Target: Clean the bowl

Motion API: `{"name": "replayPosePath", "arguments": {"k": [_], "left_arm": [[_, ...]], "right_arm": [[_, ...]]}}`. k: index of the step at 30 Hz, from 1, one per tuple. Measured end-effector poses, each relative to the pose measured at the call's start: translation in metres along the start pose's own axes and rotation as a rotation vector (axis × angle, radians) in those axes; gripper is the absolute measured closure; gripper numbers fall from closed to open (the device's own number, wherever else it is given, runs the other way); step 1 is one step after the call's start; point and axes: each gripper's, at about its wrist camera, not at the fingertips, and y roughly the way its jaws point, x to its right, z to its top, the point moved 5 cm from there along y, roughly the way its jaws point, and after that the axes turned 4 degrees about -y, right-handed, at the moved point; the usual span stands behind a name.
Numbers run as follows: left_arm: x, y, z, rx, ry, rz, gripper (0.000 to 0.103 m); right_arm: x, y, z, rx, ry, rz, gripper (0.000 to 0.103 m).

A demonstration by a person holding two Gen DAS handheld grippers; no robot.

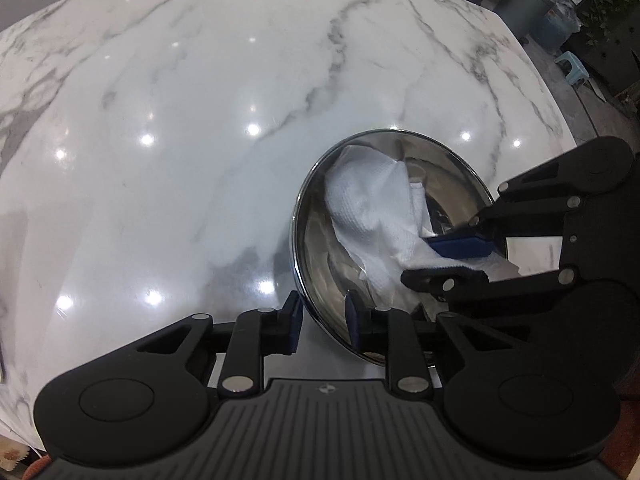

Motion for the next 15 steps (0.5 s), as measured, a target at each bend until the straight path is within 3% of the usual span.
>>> {"name": "replayPosePath", "arguments": {"k": [4, 6, 15], "left_arm": [[-0.001, 0.0, 0.003, 0.01, 0.01, 0.023, 0.09], [-0.002, -0.001, 0.005, 0.016, 0.018, 0.041, 0.093], [-0.003, -0.002, 0.008, 0.022, 0.045, 0.061, 0.093]], "right_arm": [[-0.006, 0.004, 0.001, 0.017, 0.061, 0.147, 0.087], [-0.012, 0.007, 0.005, 0.021, 0.067, 0.178, 0.087], [-0.024, 0.023, 0.022, -0.031, -0.031, 0.058, 0.088]]}}
